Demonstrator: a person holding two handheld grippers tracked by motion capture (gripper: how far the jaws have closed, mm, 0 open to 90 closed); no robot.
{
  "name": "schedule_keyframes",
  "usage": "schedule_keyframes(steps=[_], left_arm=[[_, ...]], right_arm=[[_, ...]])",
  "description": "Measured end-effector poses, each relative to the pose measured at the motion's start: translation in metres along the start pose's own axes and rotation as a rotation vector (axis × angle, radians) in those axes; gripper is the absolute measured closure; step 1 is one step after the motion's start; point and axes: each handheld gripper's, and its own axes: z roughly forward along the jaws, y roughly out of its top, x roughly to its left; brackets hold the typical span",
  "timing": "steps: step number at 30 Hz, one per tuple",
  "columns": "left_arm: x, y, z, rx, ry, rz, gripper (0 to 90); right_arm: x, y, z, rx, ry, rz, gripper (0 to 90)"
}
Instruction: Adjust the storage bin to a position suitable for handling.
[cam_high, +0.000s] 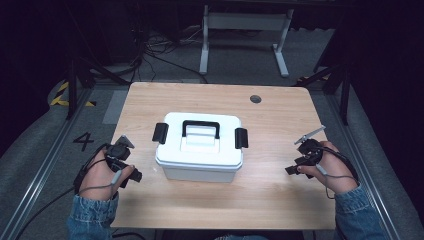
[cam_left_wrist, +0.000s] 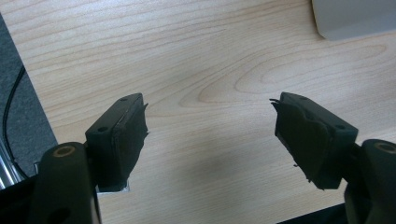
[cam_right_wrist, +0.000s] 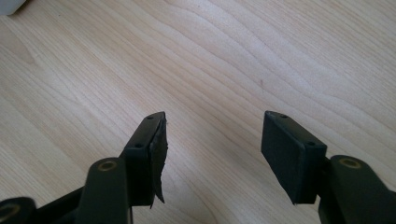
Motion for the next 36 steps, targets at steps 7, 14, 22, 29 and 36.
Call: schedule_keyframes(steps=[7, 14, 22, 29, 36], left_arm=[[-0.0003, 0.0015, 0.0001, 0.005, -0.004, 0.004, 25.8], [-0.0014, 0.0039, -0.0001, 0.006, -0.005, 0.012, 25.8], [-0.0027, 0.0048, 0.0004, 0.007, -0.006, 0.013, 26.0], [-0.0029, 0.0043, 0.0005, 0.011, -0.008, 0.012, 26.3], [-0.0015, 0.0037, -0.0006, 0.005, -0.009, 0.014, 26.4]], right_arm=[[-0.0022, -0.0010, 0.0010, -0.008, 0.009, 0.005, 42.8], [-0.0033, -0.0031, 0.0008, -0.015, 0.012, 0.013, 42.6], [-0.0025, -0.0032, 0.0013, -0.023, 0.012, 0.008, 42.5], [-0.0006, -0.0017, -0.0013, -0.024, 0.019, 0.004, 42.2], [0.0015, 0.0014, -0.0075, -0.047, 0.027, -0.005, 41.8]])
